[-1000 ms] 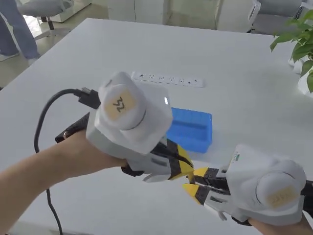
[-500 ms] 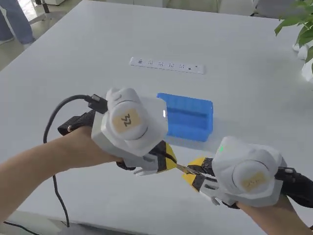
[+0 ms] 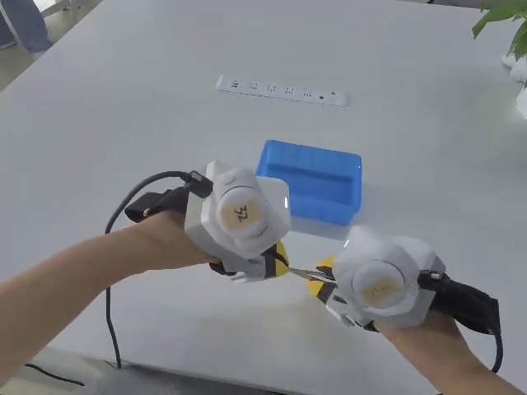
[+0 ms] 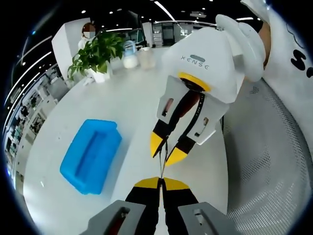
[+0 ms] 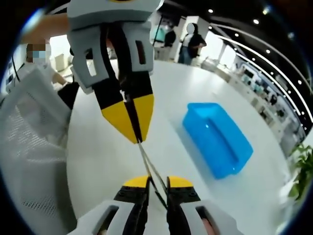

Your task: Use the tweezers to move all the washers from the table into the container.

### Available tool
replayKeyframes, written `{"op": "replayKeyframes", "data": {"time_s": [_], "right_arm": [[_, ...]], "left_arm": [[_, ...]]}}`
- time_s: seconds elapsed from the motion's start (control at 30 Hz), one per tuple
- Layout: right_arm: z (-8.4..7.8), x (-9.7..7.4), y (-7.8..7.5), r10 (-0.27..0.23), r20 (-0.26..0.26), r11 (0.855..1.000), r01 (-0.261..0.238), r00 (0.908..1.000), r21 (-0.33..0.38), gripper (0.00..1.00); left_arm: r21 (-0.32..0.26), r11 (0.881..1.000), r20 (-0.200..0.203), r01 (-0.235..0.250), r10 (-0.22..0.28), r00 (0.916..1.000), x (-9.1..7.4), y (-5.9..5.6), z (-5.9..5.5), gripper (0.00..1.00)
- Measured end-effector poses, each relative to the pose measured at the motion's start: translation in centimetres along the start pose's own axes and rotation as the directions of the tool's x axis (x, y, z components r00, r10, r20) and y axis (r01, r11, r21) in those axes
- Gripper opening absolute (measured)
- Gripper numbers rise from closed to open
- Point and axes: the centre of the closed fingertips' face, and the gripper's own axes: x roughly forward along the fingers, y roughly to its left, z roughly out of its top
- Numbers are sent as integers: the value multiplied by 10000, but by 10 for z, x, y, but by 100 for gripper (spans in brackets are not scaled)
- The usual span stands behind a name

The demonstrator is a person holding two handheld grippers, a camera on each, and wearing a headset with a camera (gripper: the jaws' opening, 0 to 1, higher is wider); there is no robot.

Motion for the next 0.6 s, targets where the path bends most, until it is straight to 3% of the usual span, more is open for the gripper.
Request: {"op": "replayKeyframes", "data": {"time_s": [0.27, 0.4, 0.6], "right_arm": [[-5, 14, -13, 67, -189, 9999, -70, 9998, -113, 10], [-8, 18, -11, 186, -239, 9997, -190, 9995, -147, 10], [-10, 23, -9, 306, -254, 9995, -307, 9992, -55, 10]], "left_arm": [[-373, 9992, -273, -108, 98, 9996, 18, 14, -15, 0], [-195, 9998, -922, -74, 56, 9957, 29, 18, -31, 0], [-67, 10000, -1356, -30, 20, 9908, 36, 16, -38, 0]]}}
